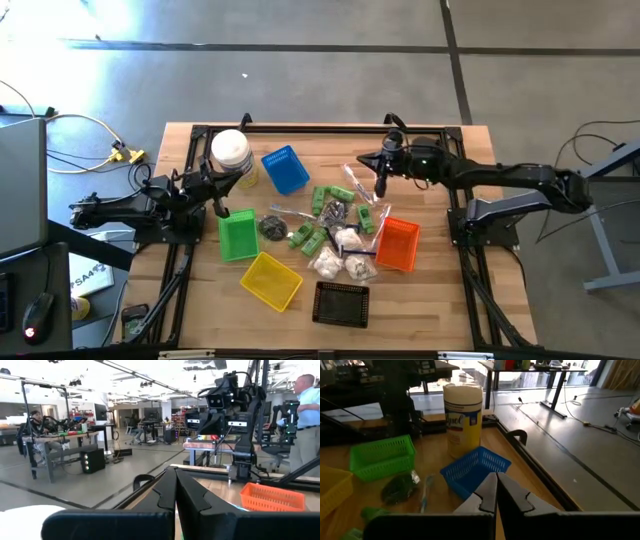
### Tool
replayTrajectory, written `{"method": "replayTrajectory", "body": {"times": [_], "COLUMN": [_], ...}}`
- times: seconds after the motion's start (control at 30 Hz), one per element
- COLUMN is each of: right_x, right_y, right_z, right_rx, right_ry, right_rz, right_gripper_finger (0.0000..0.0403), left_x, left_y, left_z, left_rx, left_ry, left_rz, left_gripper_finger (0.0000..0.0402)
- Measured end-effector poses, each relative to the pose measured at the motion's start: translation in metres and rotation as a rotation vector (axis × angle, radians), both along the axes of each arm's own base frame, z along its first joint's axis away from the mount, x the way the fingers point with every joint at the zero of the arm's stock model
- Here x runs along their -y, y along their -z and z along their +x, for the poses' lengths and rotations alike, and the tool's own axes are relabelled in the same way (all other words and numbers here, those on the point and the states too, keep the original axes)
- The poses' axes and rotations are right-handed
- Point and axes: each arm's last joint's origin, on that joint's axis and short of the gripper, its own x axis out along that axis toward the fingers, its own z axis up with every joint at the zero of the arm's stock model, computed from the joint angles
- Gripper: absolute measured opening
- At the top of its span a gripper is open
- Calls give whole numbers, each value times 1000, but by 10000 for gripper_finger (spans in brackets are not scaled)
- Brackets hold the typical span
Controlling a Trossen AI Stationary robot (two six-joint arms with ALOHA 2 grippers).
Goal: Pick & Place Travel size toiletries
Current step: Put the green shampoo into the blue bin
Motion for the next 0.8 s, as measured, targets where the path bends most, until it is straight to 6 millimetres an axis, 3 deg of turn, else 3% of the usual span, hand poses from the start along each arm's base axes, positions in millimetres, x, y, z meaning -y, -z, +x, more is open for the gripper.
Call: {"method": "replayTrajectory", "body": {"times": [0.33, 0.57, 0.8], "right_x": [10, 22, 43], "right_y": [-10, -16, -1], "right_z": [35, 60, 84], "right_rx": [-64, -116, -344], "right_ry": [-1, -92, -22], "right_rz": [47, 138, 223], "right_gripper_finger": [3, 3, 3], "left_x": [0, 0, 0], "left_y": [0, 0, 0], "left_z": [0, 0, 0], "left_rx": [-3, -3, -4], "left_ry": [2, 2, 3], "left_rz": [2, 1, 1], "left_gripper_finger": [0, 0, 0]}}
